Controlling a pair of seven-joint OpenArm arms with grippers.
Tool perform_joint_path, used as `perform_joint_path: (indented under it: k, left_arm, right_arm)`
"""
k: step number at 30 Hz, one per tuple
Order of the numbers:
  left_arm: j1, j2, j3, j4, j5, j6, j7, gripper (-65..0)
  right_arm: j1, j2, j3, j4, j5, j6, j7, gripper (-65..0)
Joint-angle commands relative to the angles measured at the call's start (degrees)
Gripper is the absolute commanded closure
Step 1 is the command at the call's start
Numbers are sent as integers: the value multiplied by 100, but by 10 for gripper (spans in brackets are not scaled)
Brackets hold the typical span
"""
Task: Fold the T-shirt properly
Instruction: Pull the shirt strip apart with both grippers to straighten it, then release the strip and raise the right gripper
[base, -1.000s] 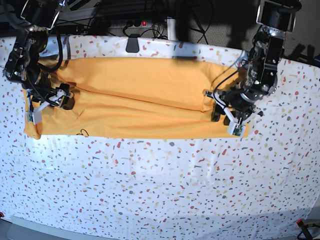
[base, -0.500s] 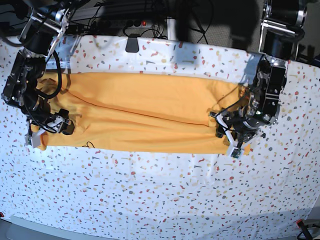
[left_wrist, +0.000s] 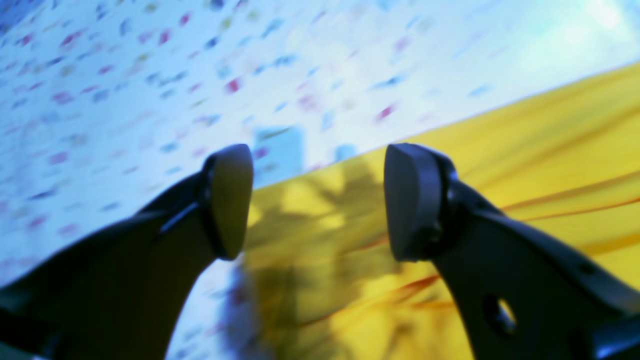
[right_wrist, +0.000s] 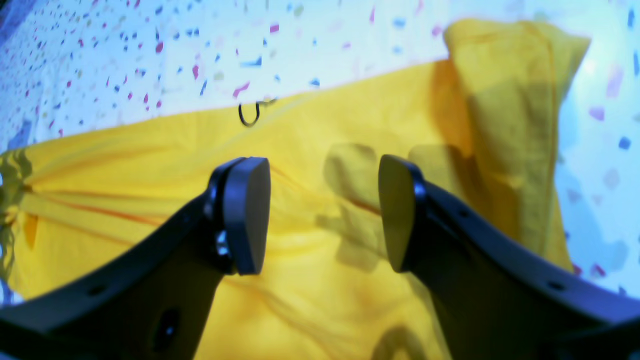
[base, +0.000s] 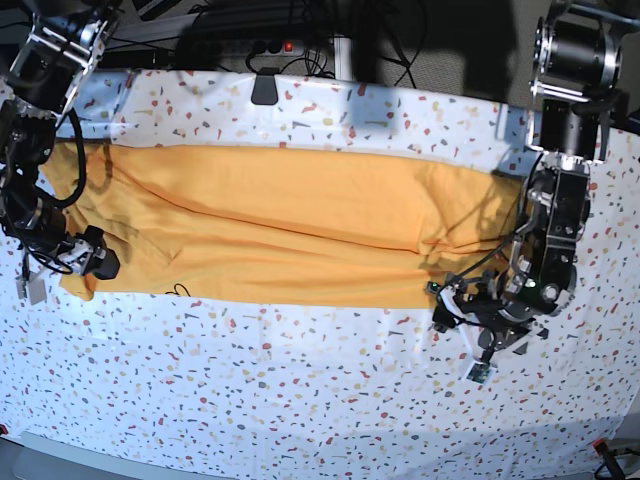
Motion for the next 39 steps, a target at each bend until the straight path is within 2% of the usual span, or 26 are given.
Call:
perform_joint_path:
  k: [1,3,5,9,12,13,15,18,20,22,24,28,30,34,37,39]
  left_arm:
    - [-175,-66,-31,85,201,22,-107,-412]
    - [-168,-225,-28,85,201,24,-107,-412]
    - [-144,-479,-31,76,-98,24,-111,-412]
    - [-142,-1121,-31,-118,-1384,39,-118,-412]
    - [-140,-1600,-31,-446,-2503,33,-129,-412]
    - [-142,-1705,-31,-577,-2852,-31,-109,-412]
    - [-140,-1814,-31,-844,-3340,-396,26,-412]
    - [-125,-1788,-31,-1270,-4100,-898,125,-412]
    - [-125,-1696,-31,-1539,-4417,-1143,122,-412]
    - [-125,-1567,-31,-1738,-4454,-1292,103,-412]
    - [-127,-1451,-31,-1878,-4426,-1290,28,-412]
    - [-127,-1364,-50,-1897,-3578,-1281,-474,-412]
    - [-127,-1364,-201,-1897,-3351,-1279,-501,-412]
    - [-31,-1364,-728,-1897,-3434,-1279,-448,-412]
    - [122,-1366,-1032,-1897,-3506,-1281,-98,-412]
    - [278,-1364,-1180,-1897,-3770,-1283,138,-412]
  right_arm:
    - [136,142,17,120,168,23,-39,-341]
    - [186,188,20,120,227,23,-538,-341]
    - [195,227,20,125,651,23,-973,-341]
    - [131,293,22,157,1521,23,-970,-340]
    - [129,286,44,328,1906,23,-970,-340]
    - [105,286,44,420,1950,23,-970,-340]
    - [24,267,44,708,1928,23,-979,-340]
    - [-269,269,44,1329,1816,23,-990,-340]
    - [-531,267,44,1853,1530,23,-988,-340]
    - [-855,269,44,2382,1250,23,-988,-340]
    - [-1241,269,46,2900,1110,23,-988,-340]
    - [-2107,177,46,3770,1117,23,-990,-340]
    - [-2516,-13,46,4135,1117,23,-988,-340]
    - [-3167,-472,46,4610,1117,23,-960,-340]
    - [-3501,-774,44,4778,1119,23,-966,-340]
    - [-3709,-949,44,4857,1119,23,-986,-340]
